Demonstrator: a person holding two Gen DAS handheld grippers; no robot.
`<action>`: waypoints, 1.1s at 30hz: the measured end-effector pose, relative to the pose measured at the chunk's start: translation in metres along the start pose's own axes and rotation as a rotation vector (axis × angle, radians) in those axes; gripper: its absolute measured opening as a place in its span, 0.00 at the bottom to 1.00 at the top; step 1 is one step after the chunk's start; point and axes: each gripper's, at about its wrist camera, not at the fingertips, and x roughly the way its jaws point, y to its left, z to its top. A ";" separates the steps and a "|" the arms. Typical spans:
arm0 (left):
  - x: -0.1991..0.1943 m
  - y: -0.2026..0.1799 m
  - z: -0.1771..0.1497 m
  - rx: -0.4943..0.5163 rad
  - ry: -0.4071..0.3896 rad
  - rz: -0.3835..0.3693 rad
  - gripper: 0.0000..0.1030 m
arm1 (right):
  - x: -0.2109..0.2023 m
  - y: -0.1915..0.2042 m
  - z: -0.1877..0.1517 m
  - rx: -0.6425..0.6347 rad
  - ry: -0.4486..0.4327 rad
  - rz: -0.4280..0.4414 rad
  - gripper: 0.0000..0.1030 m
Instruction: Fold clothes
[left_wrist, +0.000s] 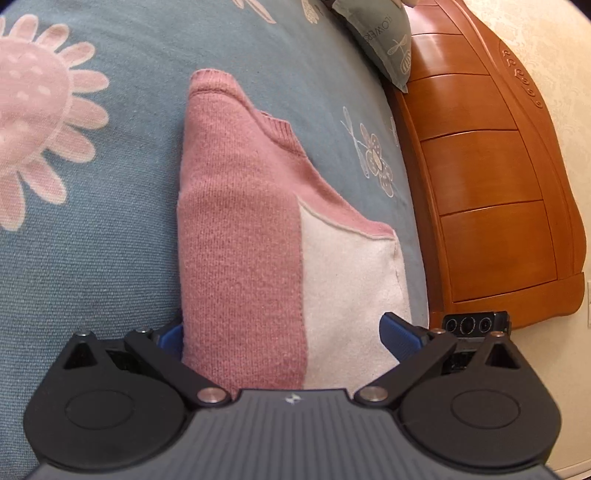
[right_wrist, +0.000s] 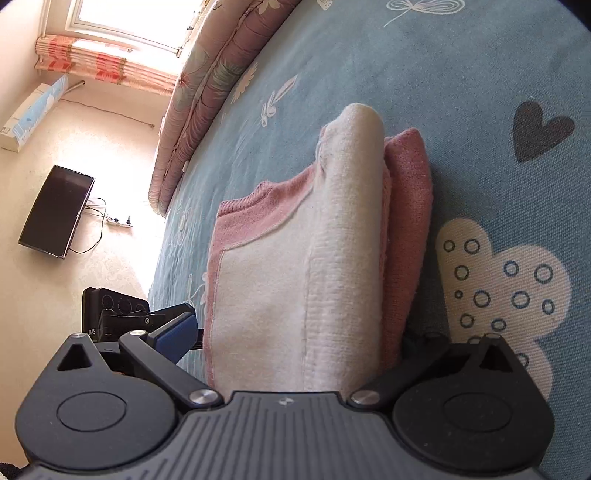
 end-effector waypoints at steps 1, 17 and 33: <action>0.000 0.000 -0.003 0.008 0.004 -0.004 0.97 | -0.002 -0.003 -0.004 -0.004 -0.006 0.012 1.00; 0.003 -0.014 -0.006 0.010 0.032 -0.026 0.97 | -0.003 -0.015 -0.007 0.011 -0.038 0.115 1.00; -0.002 -0.029 -0.006 0.040 0.034 0.003 0.96 | -0.013 0.000 0.001 0.007 -0.056 0.153 1.00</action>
